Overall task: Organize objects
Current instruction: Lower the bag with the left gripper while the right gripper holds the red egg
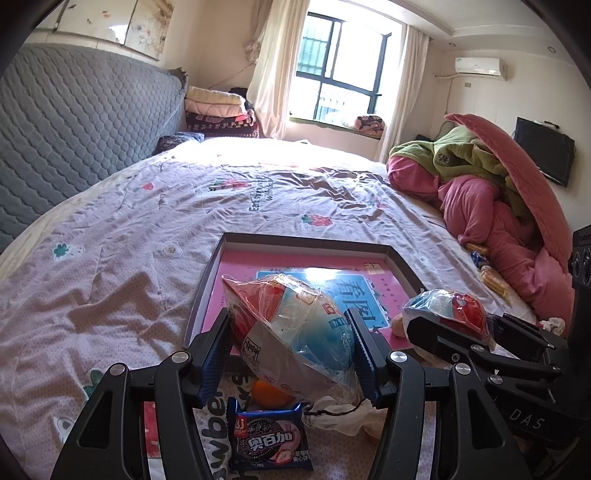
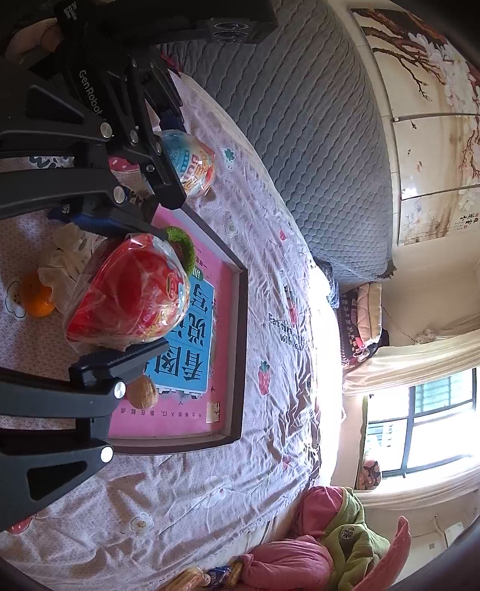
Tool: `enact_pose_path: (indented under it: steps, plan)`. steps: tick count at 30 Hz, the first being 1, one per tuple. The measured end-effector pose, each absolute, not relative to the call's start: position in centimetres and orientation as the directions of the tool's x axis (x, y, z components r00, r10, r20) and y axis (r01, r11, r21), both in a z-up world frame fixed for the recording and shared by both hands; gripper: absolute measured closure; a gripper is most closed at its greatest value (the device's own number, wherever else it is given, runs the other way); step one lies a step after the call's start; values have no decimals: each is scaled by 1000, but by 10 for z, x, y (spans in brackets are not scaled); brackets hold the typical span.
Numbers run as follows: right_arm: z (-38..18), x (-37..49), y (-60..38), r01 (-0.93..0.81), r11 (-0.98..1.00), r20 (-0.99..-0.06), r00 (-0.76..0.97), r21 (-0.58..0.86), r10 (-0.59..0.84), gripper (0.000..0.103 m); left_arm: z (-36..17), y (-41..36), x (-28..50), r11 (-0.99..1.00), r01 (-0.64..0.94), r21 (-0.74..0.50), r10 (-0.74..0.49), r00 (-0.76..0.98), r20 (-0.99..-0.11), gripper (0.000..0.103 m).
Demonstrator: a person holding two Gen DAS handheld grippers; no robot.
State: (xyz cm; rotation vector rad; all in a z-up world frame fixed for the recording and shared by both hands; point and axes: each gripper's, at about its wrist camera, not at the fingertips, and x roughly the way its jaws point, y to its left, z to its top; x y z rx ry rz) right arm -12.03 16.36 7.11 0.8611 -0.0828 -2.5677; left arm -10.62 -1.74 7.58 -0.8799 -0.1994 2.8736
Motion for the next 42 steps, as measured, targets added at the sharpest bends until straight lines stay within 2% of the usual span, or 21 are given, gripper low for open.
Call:
enact_pose_path:
  steps: [16,30,37,42]
  plan:
    - [72,-131,162,301,-950,-547,-784,80,-295,53,74,-25,-126,-984,-41,-172,130,-825,-550,42]
    - [66,-152,166,260,-962,-536,-801,87,-265,53,63,-28,-160,-991,2,-137,76,-824,-561,42]
    - [62,-167,169,222,-971,-544,-805,94,-237,53,67,-34,-166,-985,-4,-172,95,-846,-524,42]
    - [56,-174,166,216,-973,-551,-804,79,-223,53,66,-50,-178,-976,25,-218,97,-843,-529,42]
